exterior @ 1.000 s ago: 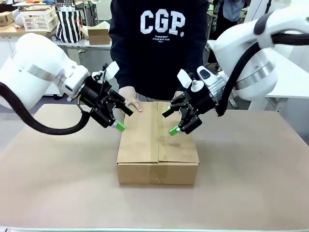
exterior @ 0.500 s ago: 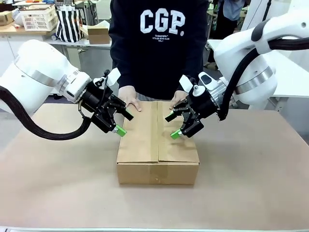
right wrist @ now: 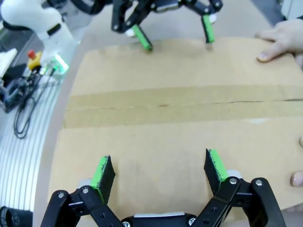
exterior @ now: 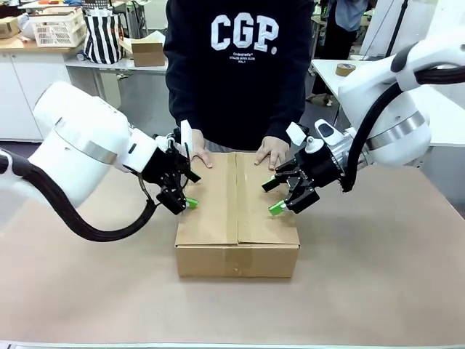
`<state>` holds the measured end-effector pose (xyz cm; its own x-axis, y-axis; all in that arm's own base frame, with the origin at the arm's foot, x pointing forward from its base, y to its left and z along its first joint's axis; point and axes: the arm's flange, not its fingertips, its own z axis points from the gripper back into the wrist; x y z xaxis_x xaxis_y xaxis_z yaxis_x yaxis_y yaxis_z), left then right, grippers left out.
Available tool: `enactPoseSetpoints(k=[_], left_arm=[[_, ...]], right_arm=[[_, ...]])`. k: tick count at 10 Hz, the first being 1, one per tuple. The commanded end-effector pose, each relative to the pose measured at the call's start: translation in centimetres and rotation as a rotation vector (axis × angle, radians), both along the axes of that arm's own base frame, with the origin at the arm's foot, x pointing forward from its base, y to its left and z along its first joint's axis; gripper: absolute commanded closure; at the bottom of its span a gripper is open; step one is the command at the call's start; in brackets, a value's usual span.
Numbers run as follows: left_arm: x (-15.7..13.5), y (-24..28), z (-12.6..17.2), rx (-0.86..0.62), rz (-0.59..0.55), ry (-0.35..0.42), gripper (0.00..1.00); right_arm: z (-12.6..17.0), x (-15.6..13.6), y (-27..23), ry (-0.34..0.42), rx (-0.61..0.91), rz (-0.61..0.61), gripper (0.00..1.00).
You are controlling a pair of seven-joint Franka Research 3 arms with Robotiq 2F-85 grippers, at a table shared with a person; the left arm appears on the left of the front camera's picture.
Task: Pack the gift set into the box.
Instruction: Press and hold the closed box until the human finishes sealing it.
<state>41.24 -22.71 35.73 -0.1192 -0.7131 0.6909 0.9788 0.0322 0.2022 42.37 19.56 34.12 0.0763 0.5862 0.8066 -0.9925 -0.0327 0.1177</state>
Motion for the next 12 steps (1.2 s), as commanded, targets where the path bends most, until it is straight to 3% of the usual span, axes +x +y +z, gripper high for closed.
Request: enactPoseSetpoints(k=[1, 4, 10, 12], left_arm=[[0.0, -0.6, -1.5, -0.043, -0.056, 0.012, 0.0], [0.3, -0.4, -1.8, -0.178, -0.086, 0.176, 0.0], [0.0, -0.8, -3.1, -0.137, -0.058, 0.145, 0.0], [0.0, -0.7, -3.0, -0.13, -0.059, 0.137, 0.0]], right_arm=[[-0.5, -0.1, 0.4, -0.004, 0.059, -0.023, 0.0], [-1.2, 0.6, 0.8, 0.026, 0.053, -0.039, 0.0], [-1.7, 0.9, 1.4, 0.047, 0.035, -0.007, 0.0], [-2.0, 0.8, 1.4, 0.002, -0.073, -0.047, 0.0]])
